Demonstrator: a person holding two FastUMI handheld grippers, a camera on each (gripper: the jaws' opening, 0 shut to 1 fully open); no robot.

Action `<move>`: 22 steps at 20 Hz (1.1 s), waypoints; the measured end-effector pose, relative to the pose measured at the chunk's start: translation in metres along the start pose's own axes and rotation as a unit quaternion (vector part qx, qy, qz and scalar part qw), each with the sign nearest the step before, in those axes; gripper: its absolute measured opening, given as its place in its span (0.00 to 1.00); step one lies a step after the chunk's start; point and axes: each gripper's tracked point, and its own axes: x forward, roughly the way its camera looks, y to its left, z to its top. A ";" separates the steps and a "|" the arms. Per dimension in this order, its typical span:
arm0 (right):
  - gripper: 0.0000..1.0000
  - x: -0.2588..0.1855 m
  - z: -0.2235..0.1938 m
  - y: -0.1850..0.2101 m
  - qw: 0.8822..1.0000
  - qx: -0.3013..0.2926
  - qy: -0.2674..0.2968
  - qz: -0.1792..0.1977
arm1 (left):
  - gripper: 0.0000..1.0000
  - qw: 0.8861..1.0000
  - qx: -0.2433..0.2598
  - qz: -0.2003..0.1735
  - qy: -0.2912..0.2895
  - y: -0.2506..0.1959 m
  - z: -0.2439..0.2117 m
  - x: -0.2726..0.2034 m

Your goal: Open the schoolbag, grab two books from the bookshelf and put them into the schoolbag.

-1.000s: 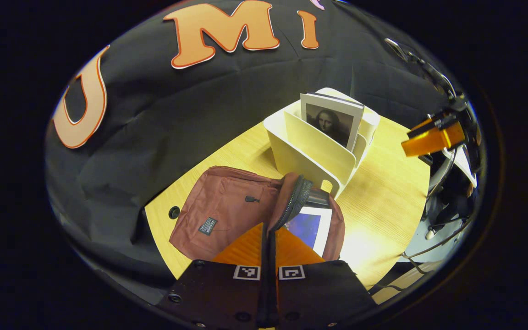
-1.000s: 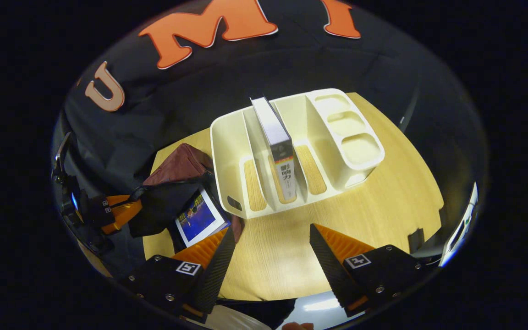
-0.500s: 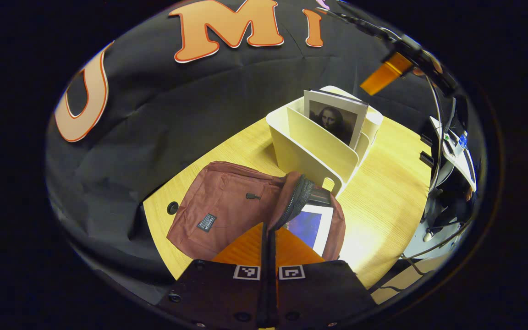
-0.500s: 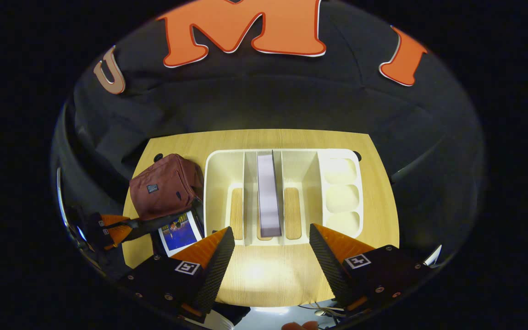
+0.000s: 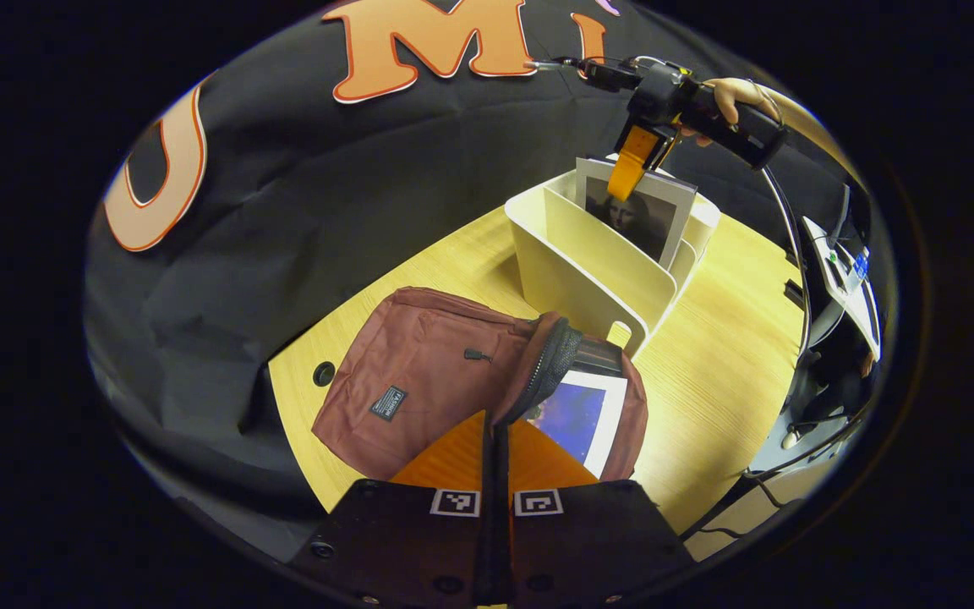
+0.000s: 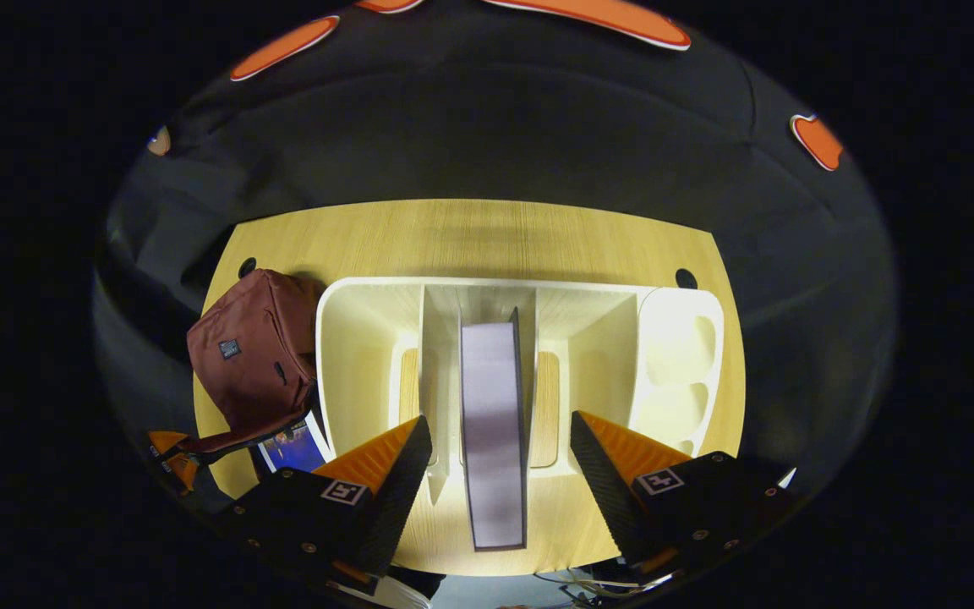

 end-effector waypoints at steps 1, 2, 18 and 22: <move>0.97 0.003 -0.002 0.000 1.000 0.000 0.006 0.002 | 0.01 1.000 -0.002 0.000 0.001 0.000 0.000 0.001; 0.90 0.005 -0.009 0.000 1.000 0.003 0.013 -0.001 | 0.01 1.000 -0.002 0.000 0.002 0.000 0.000 0.001; 0.34 -0.121 0.015 -0.007 0.996 0.029 -0.083 0.004 | 0.01 1.000 0.005 -0.008 0.005 -0.002 -0.003 0.005; 0.34 -0.181 0.004 -0.009 0.986 0.074 -0.145 0.036 | 0.01 1.000 0.015 -0.006 0.008 0.001 0.001 0.006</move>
